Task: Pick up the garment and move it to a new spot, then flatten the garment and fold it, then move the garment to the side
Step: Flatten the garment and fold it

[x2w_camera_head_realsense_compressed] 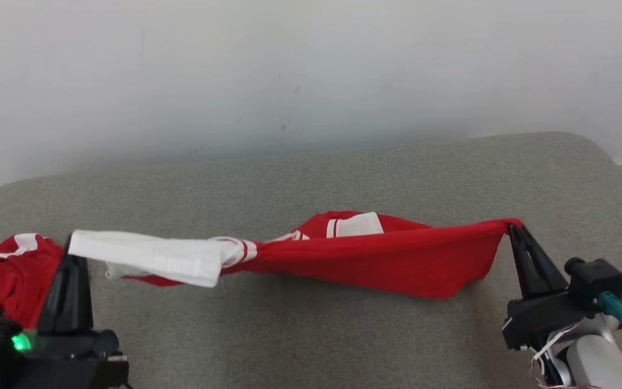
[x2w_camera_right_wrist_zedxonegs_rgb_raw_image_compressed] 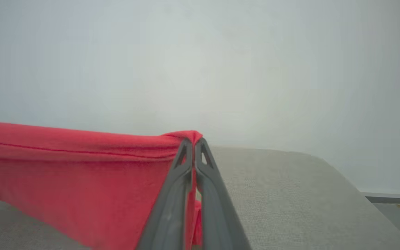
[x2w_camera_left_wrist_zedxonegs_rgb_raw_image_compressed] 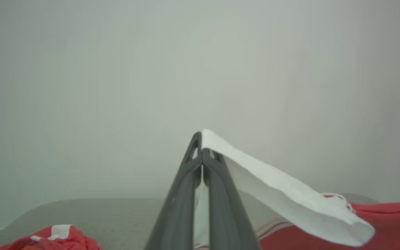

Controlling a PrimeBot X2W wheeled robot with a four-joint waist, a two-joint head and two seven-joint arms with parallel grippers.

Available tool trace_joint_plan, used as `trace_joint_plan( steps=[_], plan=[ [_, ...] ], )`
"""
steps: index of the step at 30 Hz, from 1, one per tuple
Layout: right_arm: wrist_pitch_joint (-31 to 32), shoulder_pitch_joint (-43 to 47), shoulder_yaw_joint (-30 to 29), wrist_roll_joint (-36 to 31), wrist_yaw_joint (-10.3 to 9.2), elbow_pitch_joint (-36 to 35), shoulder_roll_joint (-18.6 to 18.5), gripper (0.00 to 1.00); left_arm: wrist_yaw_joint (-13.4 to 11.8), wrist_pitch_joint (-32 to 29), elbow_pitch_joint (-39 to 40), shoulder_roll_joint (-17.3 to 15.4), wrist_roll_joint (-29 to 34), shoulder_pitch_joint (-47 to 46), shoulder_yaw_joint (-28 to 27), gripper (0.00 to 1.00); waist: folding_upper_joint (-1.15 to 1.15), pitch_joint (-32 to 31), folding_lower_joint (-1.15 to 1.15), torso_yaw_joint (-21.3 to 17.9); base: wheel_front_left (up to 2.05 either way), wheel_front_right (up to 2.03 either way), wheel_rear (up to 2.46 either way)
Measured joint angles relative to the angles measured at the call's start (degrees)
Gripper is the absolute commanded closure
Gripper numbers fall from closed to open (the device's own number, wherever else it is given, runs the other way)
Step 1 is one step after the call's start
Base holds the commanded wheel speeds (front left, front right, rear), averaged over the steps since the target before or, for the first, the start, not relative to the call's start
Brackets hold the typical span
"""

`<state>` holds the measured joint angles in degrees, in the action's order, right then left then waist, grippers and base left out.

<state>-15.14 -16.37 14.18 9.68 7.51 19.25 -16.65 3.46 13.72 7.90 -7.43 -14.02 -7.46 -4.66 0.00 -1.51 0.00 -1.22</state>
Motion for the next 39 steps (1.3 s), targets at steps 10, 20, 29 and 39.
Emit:
trace_joint_plan(
  steps=[10, 20, 29, 39],
  plan=[
    [0.0, -11.52, 2.63, 5.35, 0.01, -3.83, -7.39, 1.0, 2.02, -6.04, 4.08, -3.63, -7.79, -14.44, -1.12, 1.0, 0.0, -2.31, 0.0, -2.13, 0.0, 0.0, 0.0],
    [2.24, -25.76, 9.49, 11.22, 0.01, -2.93, -14.21, 1.0, 3.02, -11.82, 2.97, -9.76, -8.53, -28.89, 1.33, 1.0, 0.0, -4.01, 0.0, -3.73, 0.0, 0.0, 0.0],
    [4.56, -35.68, 13.88, 14.63, 0.01, -3.94, -19.64, 1.0, 3.7, -13.99, -0.43, -16.22, -7.19, -41.44, 5.42, 1.0, 0.0, -4.61, 0.0, -4.01, 0.0, 0.0, 0.0],
    [6.36, -39.18, 16.78, 15.73, 0.01, -4.6, -21.17, 1.0, 4.0, -14.1, -5.48, -18.61, -9.05, -47.71, 8.75, 1.0, 0.0, -3.63, 0.0, -4.38, 0.0, 0.0, 0.0]
  ],
)
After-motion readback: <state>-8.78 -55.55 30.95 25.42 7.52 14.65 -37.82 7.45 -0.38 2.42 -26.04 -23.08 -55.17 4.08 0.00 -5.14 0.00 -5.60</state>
